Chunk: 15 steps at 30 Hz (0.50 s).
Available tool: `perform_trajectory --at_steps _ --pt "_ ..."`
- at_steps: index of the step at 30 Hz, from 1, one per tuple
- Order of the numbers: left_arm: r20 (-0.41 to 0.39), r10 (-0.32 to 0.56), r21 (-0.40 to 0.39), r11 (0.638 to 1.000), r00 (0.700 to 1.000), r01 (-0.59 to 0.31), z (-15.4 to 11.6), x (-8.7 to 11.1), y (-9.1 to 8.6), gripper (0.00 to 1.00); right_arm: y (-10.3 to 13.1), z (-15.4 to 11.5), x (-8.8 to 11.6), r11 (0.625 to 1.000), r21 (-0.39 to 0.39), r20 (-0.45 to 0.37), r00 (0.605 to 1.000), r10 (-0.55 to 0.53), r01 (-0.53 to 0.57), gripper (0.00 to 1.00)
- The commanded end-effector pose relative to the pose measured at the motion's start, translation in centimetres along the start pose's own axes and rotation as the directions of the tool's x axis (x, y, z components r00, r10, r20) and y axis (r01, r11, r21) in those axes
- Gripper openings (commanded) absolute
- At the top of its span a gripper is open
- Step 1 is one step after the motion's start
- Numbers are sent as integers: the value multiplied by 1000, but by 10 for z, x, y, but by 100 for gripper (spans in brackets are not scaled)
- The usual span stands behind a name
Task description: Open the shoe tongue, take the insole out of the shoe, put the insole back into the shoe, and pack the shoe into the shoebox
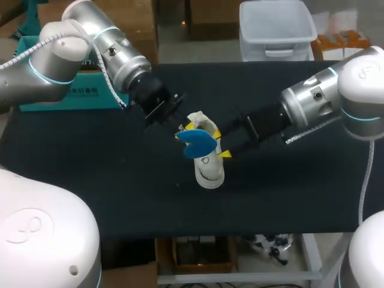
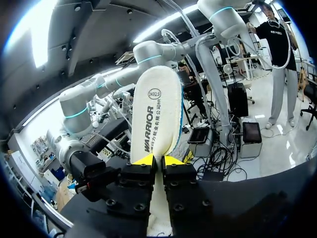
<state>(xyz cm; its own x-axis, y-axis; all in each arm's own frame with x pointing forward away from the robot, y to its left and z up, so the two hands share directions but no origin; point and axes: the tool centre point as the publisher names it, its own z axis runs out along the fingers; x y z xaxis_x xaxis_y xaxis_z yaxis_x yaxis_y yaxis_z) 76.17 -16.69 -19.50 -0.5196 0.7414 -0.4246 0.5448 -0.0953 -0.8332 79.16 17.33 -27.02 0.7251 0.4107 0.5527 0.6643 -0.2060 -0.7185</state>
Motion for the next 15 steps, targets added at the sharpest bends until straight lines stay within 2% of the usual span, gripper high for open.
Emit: perform_trajectory --at_steps 1,4,7,12,15 --pt "30 7 -58 998 1000 -6 7 5 0 0 2 4 2 1000 26 -18 1000 -10 11 38" --pt "30 12 -63 998 999 -10 8 6 4 0 2 5 2 1000 29 -15 1000 8 -8 34" --pt "47 20 -69 997 999 -17 8 7 7 0 2 6 3 999 35 -17 1000 15 -15 25" --pt "64 35 -76 997 997 -30 9 6 10 0 2 8 4 999 43 -20 1000 23 -22 25" --pt "69 44 -77 996 997 -39 10 6 10 0 1 8 4 999 44 -23 999 24 -23 19"
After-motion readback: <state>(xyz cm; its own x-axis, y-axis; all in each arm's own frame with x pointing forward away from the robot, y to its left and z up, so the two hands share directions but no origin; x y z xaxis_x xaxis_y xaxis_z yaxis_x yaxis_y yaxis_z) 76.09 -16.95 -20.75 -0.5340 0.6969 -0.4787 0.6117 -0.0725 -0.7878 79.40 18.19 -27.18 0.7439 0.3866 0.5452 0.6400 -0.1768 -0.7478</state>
